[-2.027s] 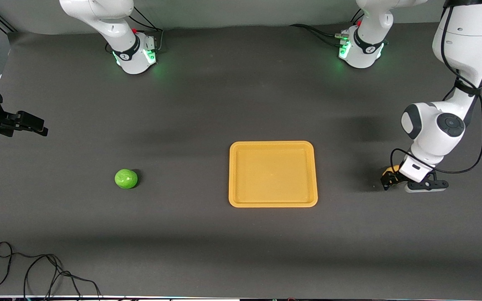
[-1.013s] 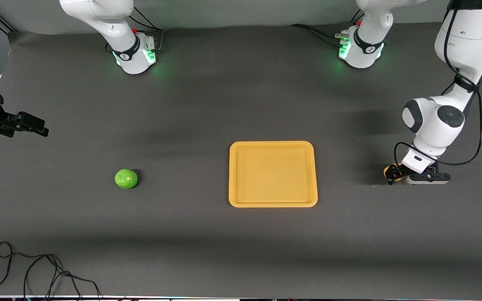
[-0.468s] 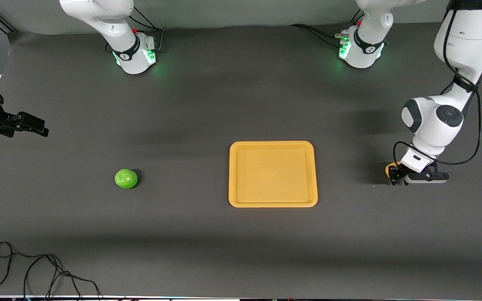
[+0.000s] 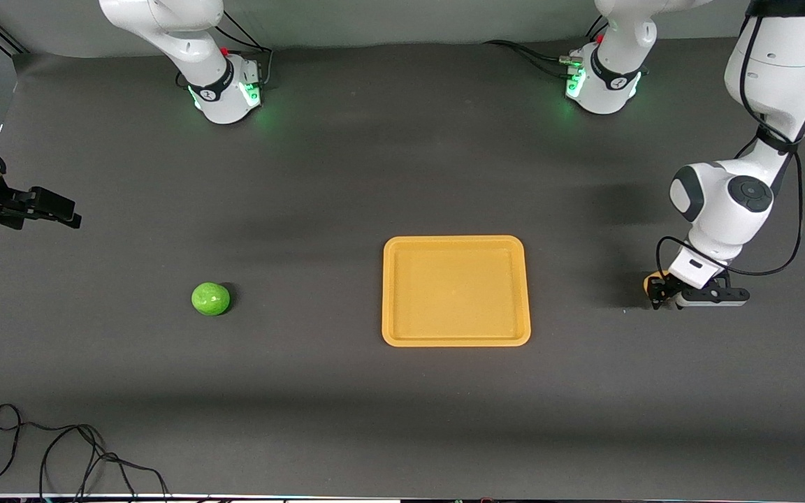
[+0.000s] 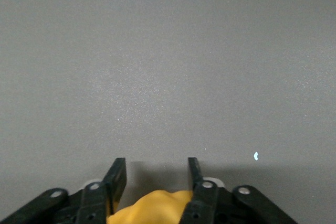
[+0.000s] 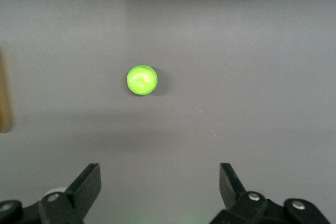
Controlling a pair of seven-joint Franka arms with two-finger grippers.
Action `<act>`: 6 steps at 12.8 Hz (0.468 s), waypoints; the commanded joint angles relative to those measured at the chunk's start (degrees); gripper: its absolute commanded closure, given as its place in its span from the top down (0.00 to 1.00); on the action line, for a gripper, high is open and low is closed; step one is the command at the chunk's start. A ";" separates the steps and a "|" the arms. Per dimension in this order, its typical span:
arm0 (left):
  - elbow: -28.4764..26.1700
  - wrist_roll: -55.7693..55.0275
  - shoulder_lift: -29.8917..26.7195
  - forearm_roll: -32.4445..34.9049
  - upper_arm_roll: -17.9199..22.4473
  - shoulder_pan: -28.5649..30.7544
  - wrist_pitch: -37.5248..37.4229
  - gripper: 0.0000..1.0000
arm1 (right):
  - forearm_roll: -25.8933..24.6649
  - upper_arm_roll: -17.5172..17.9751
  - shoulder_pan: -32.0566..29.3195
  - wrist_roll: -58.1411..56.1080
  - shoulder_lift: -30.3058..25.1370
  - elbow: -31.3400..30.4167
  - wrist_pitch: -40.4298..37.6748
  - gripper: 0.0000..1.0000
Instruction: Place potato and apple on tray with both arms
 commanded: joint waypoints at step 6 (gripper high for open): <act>0.72 -16.88 -0.24 -0.71 0.04 1.63 0.88 0.77 | -0.11 0.35 -0.34 -0.85 0.60 1.27 -0.50 1.00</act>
